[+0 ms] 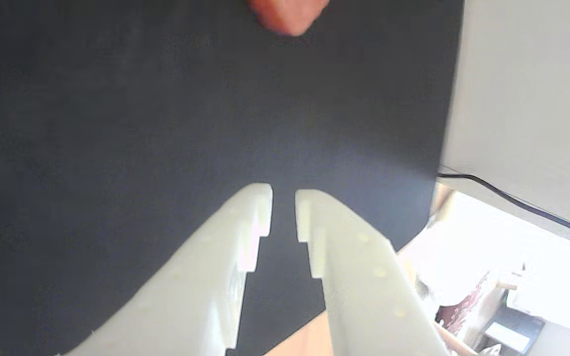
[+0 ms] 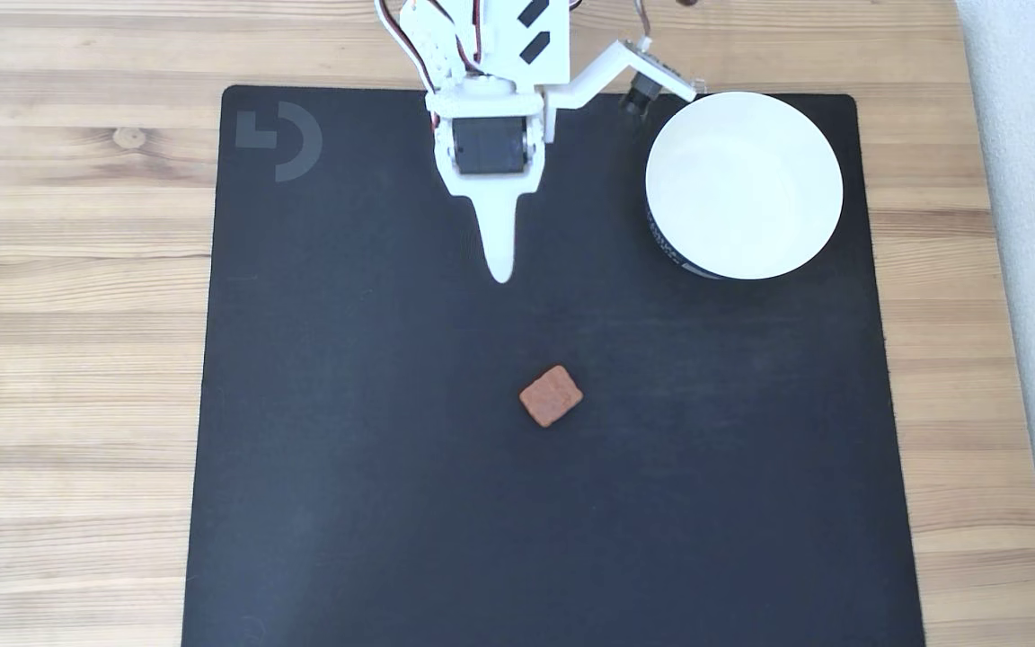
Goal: Pick up the toy and place it on the plate
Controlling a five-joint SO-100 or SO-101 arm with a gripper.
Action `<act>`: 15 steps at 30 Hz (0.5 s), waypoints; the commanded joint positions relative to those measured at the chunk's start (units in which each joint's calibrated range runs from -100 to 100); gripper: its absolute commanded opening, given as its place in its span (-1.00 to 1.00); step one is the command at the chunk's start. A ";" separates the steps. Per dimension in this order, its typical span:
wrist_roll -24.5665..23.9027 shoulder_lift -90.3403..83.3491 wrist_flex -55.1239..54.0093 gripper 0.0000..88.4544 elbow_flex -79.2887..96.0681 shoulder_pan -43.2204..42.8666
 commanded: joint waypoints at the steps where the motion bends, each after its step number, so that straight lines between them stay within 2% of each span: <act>1: -0.22 14.22 -1.18 -0.95 -15.59 -3.11; 8: -0.22 35.48 -0.59 -0.95 -36.77 -8.22; 15: -0.22 51.15 -0.25 -0.95 -51.20 -8.88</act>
